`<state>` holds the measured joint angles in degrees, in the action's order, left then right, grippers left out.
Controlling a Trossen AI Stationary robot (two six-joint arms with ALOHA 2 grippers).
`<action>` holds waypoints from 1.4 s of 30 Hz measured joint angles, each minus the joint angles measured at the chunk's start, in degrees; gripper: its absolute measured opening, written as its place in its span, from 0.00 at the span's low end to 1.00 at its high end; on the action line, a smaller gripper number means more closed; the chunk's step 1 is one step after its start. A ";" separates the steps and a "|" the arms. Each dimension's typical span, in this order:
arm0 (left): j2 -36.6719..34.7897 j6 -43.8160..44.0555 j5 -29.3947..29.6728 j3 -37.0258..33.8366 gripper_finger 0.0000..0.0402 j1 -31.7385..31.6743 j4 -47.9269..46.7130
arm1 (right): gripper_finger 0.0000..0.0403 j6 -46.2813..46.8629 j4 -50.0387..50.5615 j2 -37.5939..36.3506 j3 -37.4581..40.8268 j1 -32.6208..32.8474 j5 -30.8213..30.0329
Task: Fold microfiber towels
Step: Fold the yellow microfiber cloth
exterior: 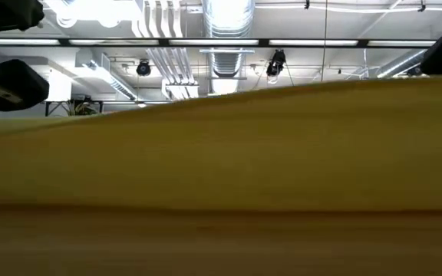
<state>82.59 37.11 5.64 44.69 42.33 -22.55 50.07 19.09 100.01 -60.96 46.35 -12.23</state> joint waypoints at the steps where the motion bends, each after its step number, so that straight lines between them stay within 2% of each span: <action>1: -0.30 -0.04 0.59 -0.10 0.00 -0.06 -0.03 | 0.03 0.08 -0.04 -0.34 0.20 -0.01 0.00; 9: -0.86 -0.46 2.76 -0.09 0.00 -1.93 -1.08 | 0.02 3.91 -0.23 -2.13 3.79 -1.75 1.86; 30: -1.38 -5.98 2.85 0.06 0.00 -10.85 -0.83 | 0.02 4.00 -0.33 -14.45 14.09 -7.79 2.03; 42: -1.63 -10.62 3.17 0.06 0.00 -17.89 -0.85 | 0.02 -0.59 0.57 -14.98 15.79 -14.74 3.89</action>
<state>80.96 26.49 8.81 44.75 24.44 -23.40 49.48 19.67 85.04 -45.17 31.61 -8.34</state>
